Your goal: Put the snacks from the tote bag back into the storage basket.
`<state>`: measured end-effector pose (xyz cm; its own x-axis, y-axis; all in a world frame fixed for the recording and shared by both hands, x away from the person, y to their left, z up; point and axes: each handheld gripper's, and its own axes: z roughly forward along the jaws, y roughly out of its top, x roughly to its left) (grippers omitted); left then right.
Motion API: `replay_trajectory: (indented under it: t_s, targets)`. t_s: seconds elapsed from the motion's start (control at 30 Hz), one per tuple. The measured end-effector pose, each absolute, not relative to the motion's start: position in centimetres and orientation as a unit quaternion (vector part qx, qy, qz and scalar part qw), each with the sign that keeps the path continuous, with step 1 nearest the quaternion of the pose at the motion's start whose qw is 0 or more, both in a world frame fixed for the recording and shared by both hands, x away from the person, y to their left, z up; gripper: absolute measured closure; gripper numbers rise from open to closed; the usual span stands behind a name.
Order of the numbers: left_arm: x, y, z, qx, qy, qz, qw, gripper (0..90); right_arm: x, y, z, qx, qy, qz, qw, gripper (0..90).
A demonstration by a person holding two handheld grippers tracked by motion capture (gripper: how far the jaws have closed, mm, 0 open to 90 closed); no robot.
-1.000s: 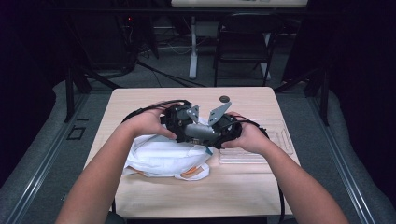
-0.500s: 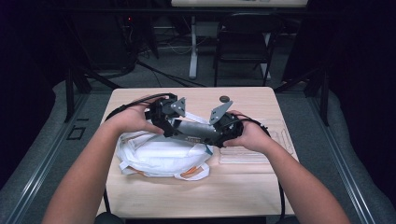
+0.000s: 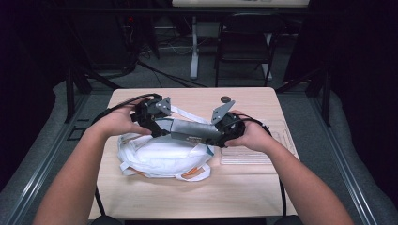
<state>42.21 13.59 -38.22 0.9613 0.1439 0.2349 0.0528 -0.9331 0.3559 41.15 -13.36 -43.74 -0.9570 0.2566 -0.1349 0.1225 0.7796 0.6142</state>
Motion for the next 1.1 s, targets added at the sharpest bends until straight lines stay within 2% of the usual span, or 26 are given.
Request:
replay_trajectory:
  t_s: [0.23, 0.57, 1.1]
  targets:
    - [42.3, 15.0, -39.0, 0.971, 0.092, 0.116, 0.186, 40.4, 41.0, -13.4, -43.5, 0.099, 0.937, 0.317, 0.108, 42.5]
    - [41.7, 16.8, -40.7, 0.959, 0.169, 0.115, 0.197, 41.5, 40.9, -14.3, -43.0, 0.106, 0.934, 0.322, 0.114, 42.4]
    - [41.2, 17.8, -44.0, 0.942, 0.224, 0.116, 0.223, 46.0, 40.8, -16.7, -42.5, 0.12, 0.935, 0.309, 0.124, 42.4]
